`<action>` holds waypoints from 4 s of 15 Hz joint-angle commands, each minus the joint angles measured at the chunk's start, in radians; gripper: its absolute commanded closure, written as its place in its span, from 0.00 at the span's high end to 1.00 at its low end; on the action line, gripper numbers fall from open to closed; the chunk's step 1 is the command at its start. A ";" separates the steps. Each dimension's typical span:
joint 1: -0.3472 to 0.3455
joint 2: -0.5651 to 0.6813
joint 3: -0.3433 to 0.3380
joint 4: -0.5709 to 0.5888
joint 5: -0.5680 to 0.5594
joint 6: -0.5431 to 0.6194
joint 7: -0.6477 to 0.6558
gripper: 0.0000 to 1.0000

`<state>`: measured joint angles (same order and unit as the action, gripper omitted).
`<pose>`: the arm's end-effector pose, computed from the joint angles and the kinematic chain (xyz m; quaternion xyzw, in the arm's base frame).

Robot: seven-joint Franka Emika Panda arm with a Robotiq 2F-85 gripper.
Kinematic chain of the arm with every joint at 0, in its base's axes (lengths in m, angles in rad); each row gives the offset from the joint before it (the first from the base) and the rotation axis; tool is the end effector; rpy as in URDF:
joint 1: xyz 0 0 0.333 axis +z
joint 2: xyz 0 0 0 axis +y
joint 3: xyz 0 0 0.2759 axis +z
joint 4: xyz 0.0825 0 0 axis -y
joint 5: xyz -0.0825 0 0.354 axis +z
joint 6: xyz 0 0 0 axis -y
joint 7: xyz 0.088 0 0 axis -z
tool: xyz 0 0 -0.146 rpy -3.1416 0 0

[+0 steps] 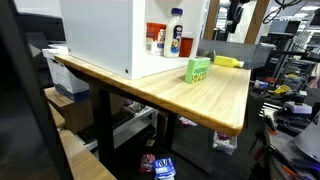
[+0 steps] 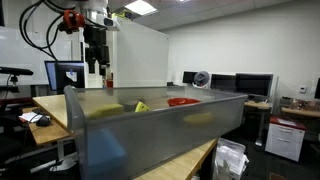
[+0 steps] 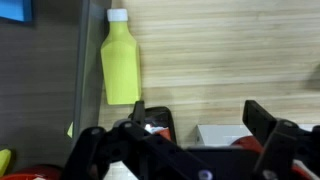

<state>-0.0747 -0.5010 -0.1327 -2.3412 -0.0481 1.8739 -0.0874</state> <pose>0.3867 -0.0883 0.4550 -0.9988 0.0455 -0.0163 0.0065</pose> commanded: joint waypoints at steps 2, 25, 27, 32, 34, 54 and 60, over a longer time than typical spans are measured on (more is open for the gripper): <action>-0.007 0.001 0.006 0.003 0.003 -0.003 -0.003 1.00; 0.111 -0.192 0.148 0.288 0.000 0.138 0.006 1.00; 0.113 -0.199 0.141 0.276 0.015 0.219 0.015 1.00; 0.115 -0.190 0.131 0.239 0.031 0.418 0.029 1.00; 0.115 -0.182 0.131 0.215 0.032 0.477 0.030 1.00; -0.017 -0.161 0.192 0.007 0.019 0.946 0.250 1.00; -0.037 -0.161 0.210 -0.013 0.003 0.992 0.244 0.70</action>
<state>-0.0783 -0.6546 0.0545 -2.3293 -0.0360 2.8233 0.1384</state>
